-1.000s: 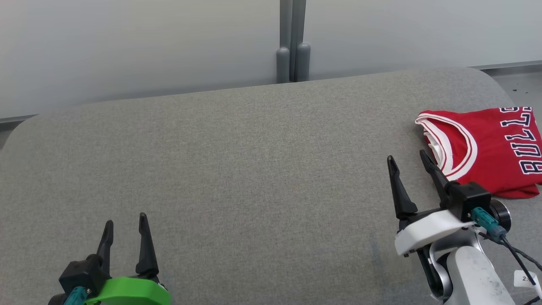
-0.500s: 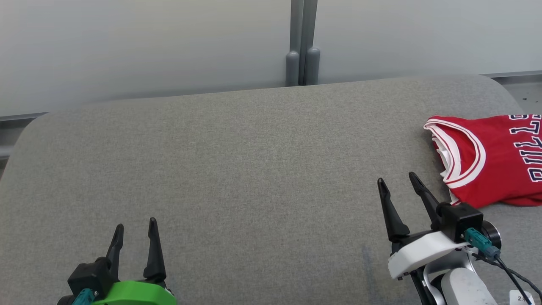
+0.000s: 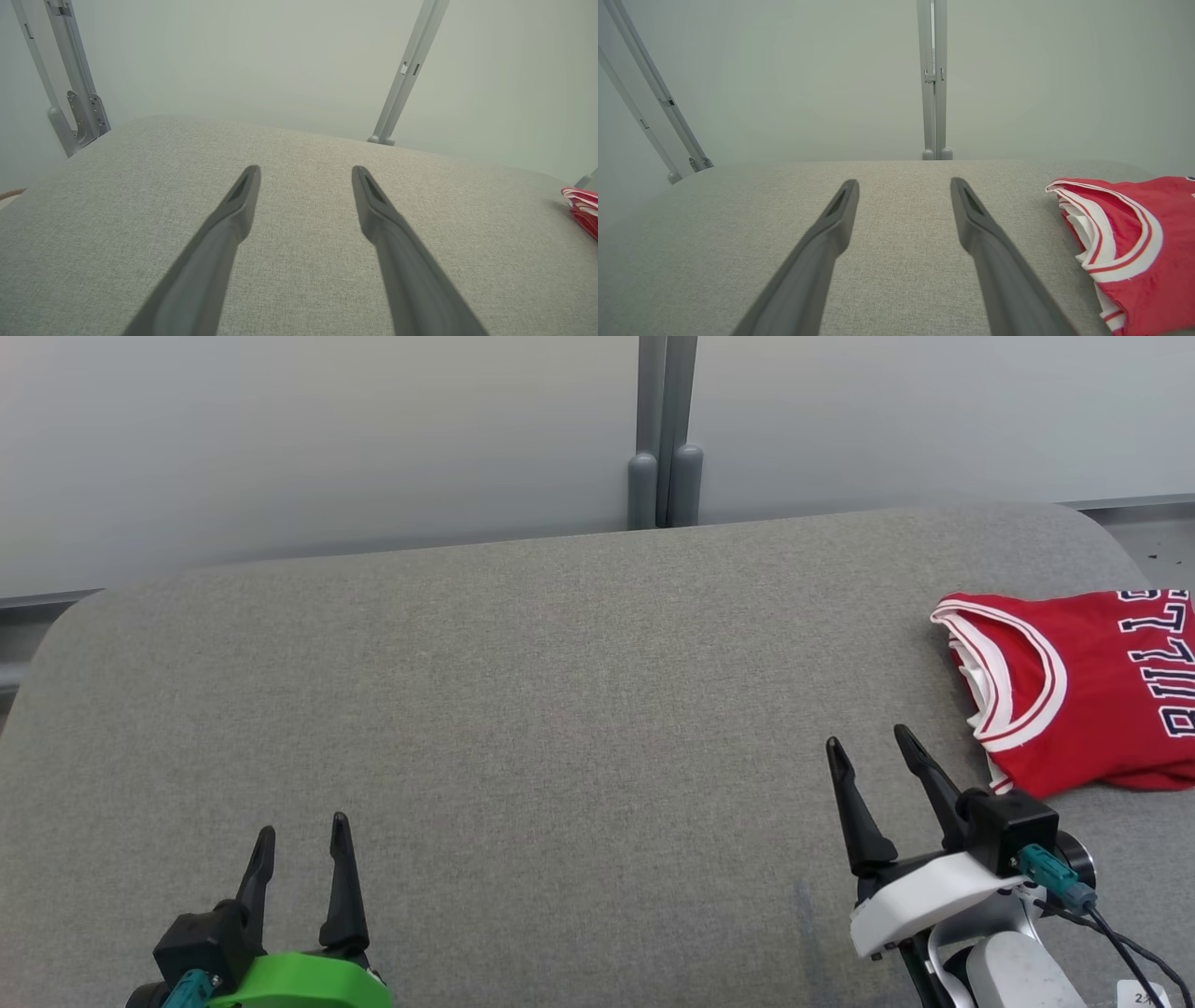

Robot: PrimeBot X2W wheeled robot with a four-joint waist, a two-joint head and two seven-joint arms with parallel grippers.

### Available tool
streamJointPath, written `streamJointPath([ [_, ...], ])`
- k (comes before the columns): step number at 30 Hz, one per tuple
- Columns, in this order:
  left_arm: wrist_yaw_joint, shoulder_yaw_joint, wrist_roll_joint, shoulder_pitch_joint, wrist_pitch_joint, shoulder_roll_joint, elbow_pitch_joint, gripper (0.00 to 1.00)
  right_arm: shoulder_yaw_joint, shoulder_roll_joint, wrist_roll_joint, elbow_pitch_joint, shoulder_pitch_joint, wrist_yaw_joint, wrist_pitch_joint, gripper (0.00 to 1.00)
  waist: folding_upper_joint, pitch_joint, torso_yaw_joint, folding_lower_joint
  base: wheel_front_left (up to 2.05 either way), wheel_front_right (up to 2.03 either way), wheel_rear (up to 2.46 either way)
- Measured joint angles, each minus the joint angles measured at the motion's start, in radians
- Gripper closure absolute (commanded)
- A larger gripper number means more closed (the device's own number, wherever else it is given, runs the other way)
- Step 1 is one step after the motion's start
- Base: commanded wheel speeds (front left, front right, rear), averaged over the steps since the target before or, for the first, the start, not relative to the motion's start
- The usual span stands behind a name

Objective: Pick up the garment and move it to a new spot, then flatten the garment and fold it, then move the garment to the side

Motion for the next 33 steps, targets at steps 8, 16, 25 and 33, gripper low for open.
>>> streamJointPath([
  [8, 0.010, -0.003, 0.002, 0.000, -0.003, 0.004, -0.003, 0.00, 0.005, 0.000, 0.004, 0.003, 0.005, 0.000, -0.002, 0.00, 0.0000, -0.006, 0.000, 0.0000, 0.00, 0.00, 0.00],
  [16, 0.027, 0.000, 0.019, 0.003, -0.019, 0.002, -0.020, 1.00, 0.005, 0.001, 0.003, 0.014, 0.021, 0.000, -0.001, 1.00, -0.0001, -0.008, 0.006, 0.0000, 0.00, 0.00, 0.00],
  [25, 0.024, 0.009, -0.065, 0.004, 0.013, -0.008, 0.030, 1.00, -0.007, 0.005, 0.100, 0.054, 0.044, 0.000, 0.023, 1.00, 0.0017, -0.007, 0.005, 0.0000, 0.00, 0.00, 0.00],
  [33, 0.007, 0.037, -0.208, -0.012, 0.053, -0.017, 0.037, 1.00, -0.034, 0.005, 0.268, 0.064, 0.036, 0.000, 0.055, 1.00, 0.0003, -0.001, 0.004, 0.0000, 0.00, 0.00, 0.00],
])
